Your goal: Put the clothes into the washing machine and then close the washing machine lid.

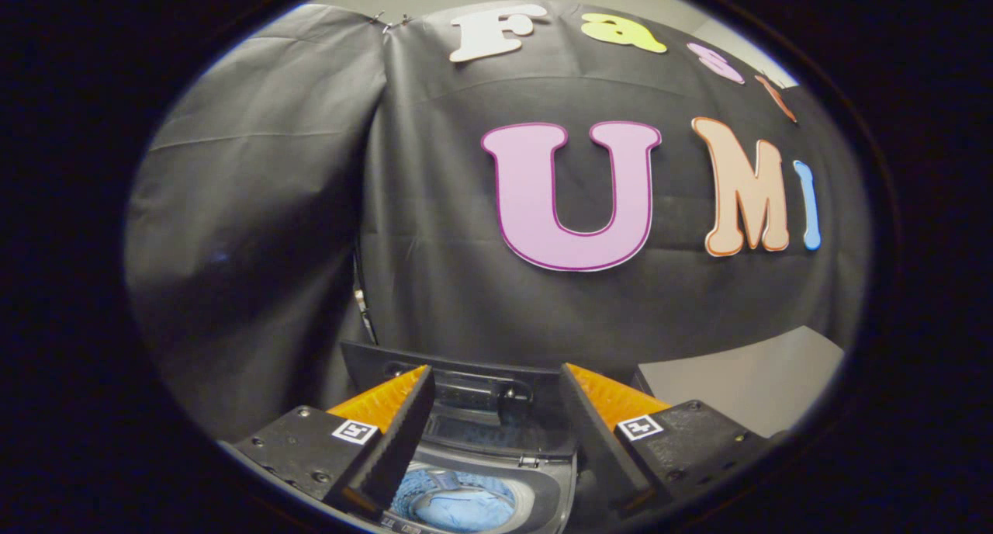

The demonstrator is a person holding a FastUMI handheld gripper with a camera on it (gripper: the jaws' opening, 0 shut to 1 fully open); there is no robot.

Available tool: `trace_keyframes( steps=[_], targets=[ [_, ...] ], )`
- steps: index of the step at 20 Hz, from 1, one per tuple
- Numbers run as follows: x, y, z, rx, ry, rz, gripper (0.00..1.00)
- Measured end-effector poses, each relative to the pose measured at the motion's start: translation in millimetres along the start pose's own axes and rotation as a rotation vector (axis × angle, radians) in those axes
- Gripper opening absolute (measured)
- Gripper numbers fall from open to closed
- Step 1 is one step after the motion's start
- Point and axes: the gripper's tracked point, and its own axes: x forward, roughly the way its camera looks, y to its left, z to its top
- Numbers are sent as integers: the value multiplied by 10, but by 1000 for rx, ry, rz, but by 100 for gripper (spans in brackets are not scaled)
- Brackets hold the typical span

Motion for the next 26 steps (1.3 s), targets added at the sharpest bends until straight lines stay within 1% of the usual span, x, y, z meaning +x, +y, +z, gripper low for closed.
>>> trace_keyframes(
  steps=[4, 8, 11, 13, 15, 18, 19, 21, 23, 24, 26],
  targets=[
    [460, 12, 30, -8, -23, -50, 97],
    [874, 121, -257, -17, 44, -62, 97],
    [986, 182, -439, -36, 77, -62, 97],
    [1004, 216, -504, -36, 73, -58, 97],
    [989, 232, -525, -94, 63, -59, 97],
    [907, 217, -534, -266, 47, -73, 98],
    [901, 232, -537, -289, 33, -78, 98],
    [865, 270, -393, -264, -26, -72, 97],
    [828, 282, -82, -205, -106, -84, 96],
    [854, 268, 39, -179, -123, -88, 96],
    [954, 195, 143, -149, -113, -109, 95]
  ],
)
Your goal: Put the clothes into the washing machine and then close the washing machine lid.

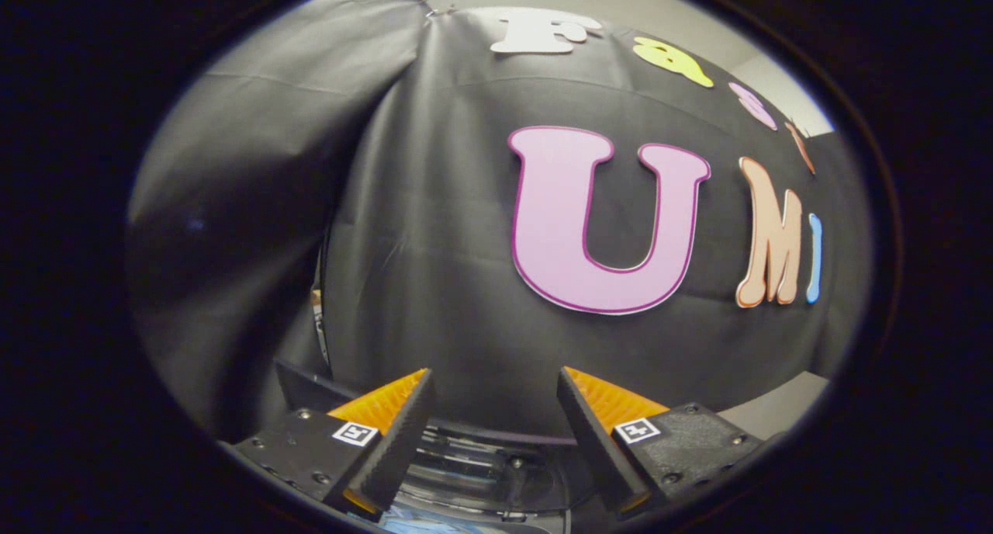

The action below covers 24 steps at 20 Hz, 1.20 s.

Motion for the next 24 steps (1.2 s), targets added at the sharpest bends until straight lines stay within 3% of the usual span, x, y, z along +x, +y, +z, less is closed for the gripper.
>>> trace_keyframes(
  steps=[6, 8, 14, 24],
  targets=[
    [369, -126, -397, -25, 110, -74, 96],
    [378, -52, -576, -22, 153, -52, 95],
    [288, 72, -683, 182, 152, 29, 93],
    [-152, 132, -651, 179, 137, 69, 93]
  ],
)
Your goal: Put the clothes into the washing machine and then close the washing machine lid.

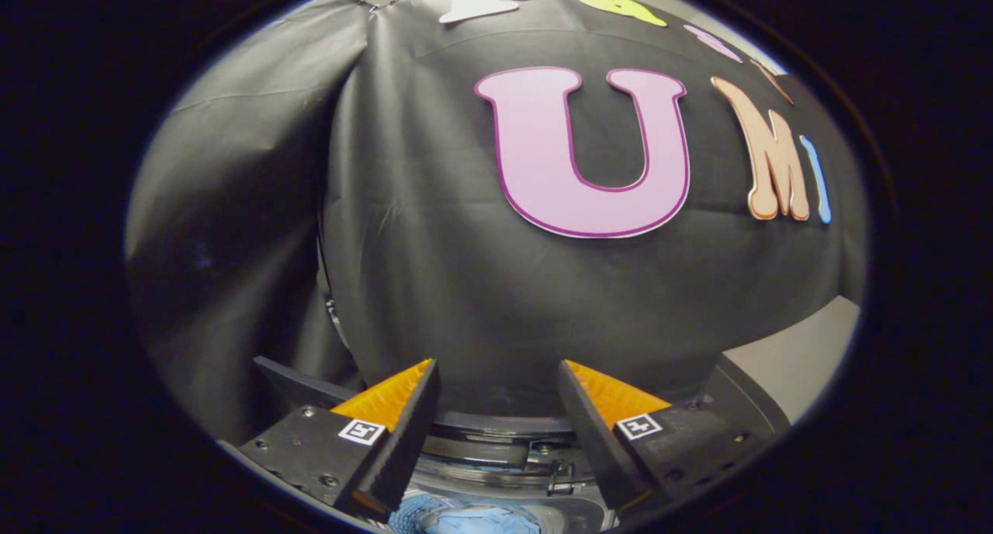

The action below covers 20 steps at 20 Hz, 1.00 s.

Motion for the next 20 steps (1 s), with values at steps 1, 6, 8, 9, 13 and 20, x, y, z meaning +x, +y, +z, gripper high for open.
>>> trace_keyframes(
  steps=[1, 6, 8, 9, 13, 20],
  targets=[
    [-65, 17, -26, -1, 6, 5, 93],
    [-607, 140, -308, 11, 76, 65, 93],
    [-830, 214, -532, -4, 129, 91, 92],
    [-965, 231, -592, -21, 143, 101, 92],
    [-1407, 345, -533, 20, 76, 165, 91],
    [-2180, 201, -480, 113, 42, 247, 91]
  ],
)
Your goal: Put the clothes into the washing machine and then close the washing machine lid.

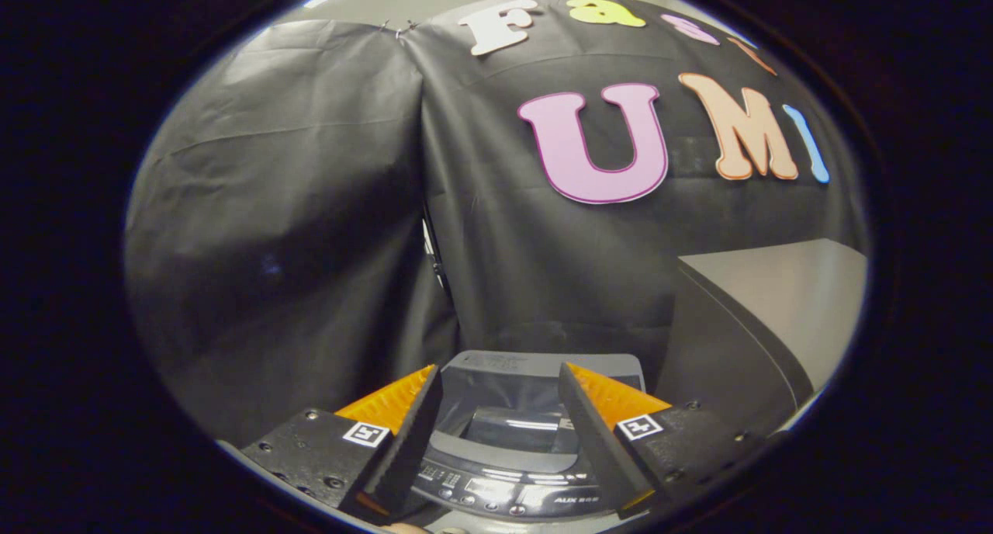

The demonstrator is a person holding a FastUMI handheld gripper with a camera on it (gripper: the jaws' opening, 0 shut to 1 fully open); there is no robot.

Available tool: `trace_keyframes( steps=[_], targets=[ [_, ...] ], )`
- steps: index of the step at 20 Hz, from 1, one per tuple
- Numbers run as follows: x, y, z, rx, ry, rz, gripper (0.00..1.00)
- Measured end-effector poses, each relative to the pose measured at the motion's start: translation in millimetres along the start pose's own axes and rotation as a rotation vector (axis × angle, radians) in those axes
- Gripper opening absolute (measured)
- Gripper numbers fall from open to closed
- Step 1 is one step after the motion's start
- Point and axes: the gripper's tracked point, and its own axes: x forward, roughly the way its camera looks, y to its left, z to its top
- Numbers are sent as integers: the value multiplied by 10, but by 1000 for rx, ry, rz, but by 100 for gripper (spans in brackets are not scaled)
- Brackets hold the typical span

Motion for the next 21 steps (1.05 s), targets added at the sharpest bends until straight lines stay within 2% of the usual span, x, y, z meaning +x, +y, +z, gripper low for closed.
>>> trace_keyframes(
  steps=[4, 7, 13, 19, 21],
  targets=[
    [-502, -186, 135, 38, -65, 27, 92],
    [-922, -422, 312, 23, -140, 14, 91],
    [-1734, -972, 533, -71, -267, -57, 91],
    [-2405, -1326, 483, -173, -351, -128, 91],
    [-2582, -1351, 439, -175, -371, -125, 91]
  ],
)
